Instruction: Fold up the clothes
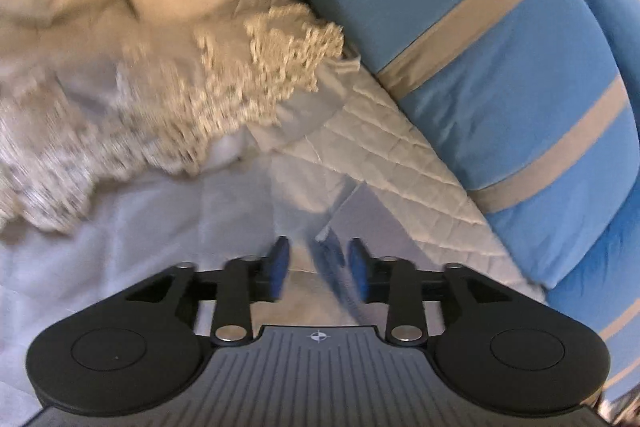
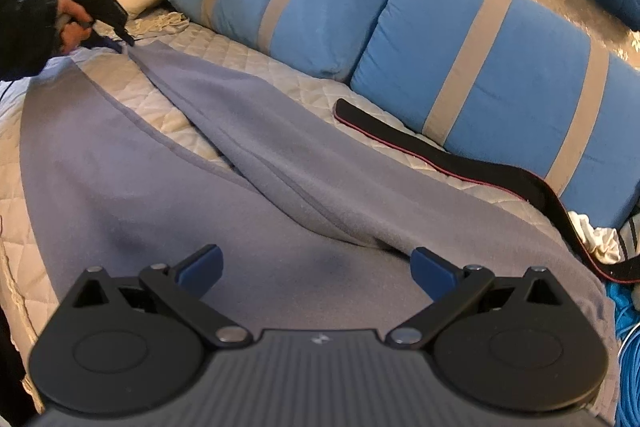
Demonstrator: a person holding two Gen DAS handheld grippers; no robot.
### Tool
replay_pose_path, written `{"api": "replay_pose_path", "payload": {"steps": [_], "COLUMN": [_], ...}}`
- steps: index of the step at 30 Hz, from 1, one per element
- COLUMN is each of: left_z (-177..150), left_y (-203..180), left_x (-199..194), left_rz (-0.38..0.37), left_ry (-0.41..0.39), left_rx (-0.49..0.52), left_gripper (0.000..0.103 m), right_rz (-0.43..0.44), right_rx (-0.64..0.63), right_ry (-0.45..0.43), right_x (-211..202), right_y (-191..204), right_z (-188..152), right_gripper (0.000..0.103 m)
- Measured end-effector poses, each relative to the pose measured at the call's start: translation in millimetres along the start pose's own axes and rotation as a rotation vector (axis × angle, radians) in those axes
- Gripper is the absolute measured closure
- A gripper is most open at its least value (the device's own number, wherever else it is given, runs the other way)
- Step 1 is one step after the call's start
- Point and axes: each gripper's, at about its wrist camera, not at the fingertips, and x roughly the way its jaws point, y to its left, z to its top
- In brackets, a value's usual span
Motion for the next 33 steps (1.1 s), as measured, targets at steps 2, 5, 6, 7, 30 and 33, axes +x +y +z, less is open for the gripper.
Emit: {"api": "replay_pose_path", "payload": {"steps": [2,5,6,7,30,33], "left_z": [2,2,0,-2,-135,-149], "left_y": [-3,-15,-20,-24,-159,-184], "left_x": [-13,-31,-37,-44,-160,-165], "left_rz": [0.017,0.087,0.097,0.108,-0.142,-0.196], "left_ry": [-0.014,-0.046,-0.072,-0.099,-0.099,-0.106], "left_rx": [0.07,0.238,0.291,0.345,0.921,0.929], "left_gripper": [0.051,0.032,0.031,0.029,0.006,0.005], "right_rz": [-0.005,-0.001,0.003,0.004,-0.189,-0.173], "right_rx": [0.008,0.04,0.056,0.074,0.396,0.453], "right_ry": [0.001,0.009,0.011,0.005,0.045,0.092], "right_x": [0,1,1,1,-87,-78], "right_y": [-1,-5,-7,-9,-254,-281], "right_z": [0,0,-1,-1,-97,-122], "right_gripper": [0.0,0.0,0.0,0.0,0.017,0.025]}}
